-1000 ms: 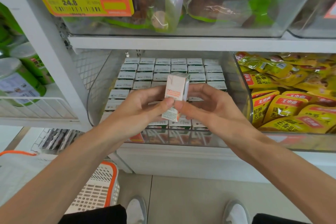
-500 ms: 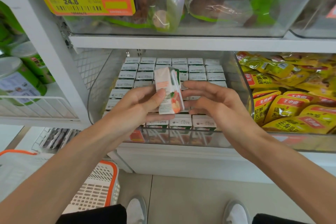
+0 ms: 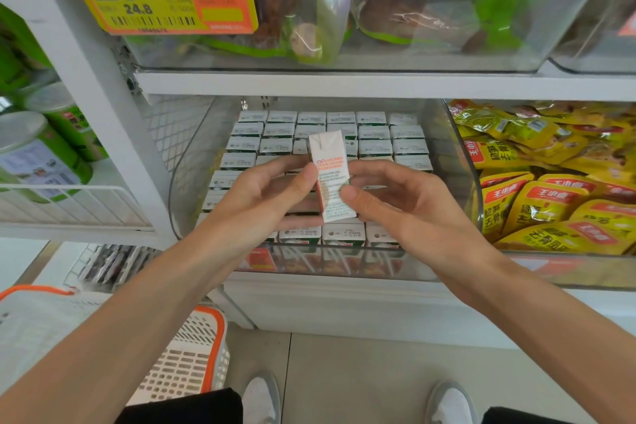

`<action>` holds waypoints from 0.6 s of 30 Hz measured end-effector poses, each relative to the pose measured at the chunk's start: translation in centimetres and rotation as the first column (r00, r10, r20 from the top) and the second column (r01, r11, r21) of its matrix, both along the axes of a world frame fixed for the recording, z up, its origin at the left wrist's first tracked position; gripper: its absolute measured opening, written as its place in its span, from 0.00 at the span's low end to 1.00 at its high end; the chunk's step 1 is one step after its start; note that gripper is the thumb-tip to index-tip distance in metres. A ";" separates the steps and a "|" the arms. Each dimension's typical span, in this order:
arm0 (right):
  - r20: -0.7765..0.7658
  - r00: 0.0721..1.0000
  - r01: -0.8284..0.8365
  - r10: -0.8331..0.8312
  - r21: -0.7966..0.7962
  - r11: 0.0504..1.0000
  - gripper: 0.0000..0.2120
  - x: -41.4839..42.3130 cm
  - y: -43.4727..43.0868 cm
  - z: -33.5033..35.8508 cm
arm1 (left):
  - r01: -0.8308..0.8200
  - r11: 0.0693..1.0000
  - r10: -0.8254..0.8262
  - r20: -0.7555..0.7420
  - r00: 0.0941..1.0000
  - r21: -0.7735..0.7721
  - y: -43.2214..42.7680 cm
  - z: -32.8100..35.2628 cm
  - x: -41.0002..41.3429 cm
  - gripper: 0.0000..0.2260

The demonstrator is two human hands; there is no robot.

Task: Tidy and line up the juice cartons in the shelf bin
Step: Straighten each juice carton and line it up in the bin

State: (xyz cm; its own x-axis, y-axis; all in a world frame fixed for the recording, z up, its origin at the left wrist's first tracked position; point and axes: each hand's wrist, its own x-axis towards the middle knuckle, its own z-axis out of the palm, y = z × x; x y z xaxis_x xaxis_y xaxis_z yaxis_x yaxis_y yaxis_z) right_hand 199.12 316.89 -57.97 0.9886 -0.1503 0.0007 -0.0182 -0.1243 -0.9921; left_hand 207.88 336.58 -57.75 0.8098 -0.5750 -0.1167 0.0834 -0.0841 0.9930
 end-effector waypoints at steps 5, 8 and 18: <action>0.015 0.998 0.053 -0.053 0.002 0.999 0.13 0.2 -0.2 -0.1 | -0.025 1.000 0.025 -0.017 1.000 -0.014 -0.1 0.0 0.0 0.18; 0.020 0.999 0.043 -0.044 0.013 0.999 0.12 0.1 -0.3 -0.2 | -0.035 0.999 0.035 0.016 0.999 0.002 0.0 -0.2 0.1 0.13; -0.004 1.000 0.008 -0.008 0.038 0.999 0.15 0.0 0.2 -0.2 | -0.050 0.985 0.012 0.223 0.975 0.164 0.3 0.4 -0.1 0.20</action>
State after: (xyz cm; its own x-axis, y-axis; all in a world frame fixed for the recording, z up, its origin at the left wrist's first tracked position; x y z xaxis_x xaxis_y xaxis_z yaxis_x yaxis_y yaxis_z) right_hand 199.12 317.06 -58.13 0.9873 -0.1583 -0.0092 -0.0230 -0.0859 -0.9960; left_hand 207.75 336.85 -57.31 0.8434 -0.5368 -0.0256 -0.1310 -0.2514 0.9590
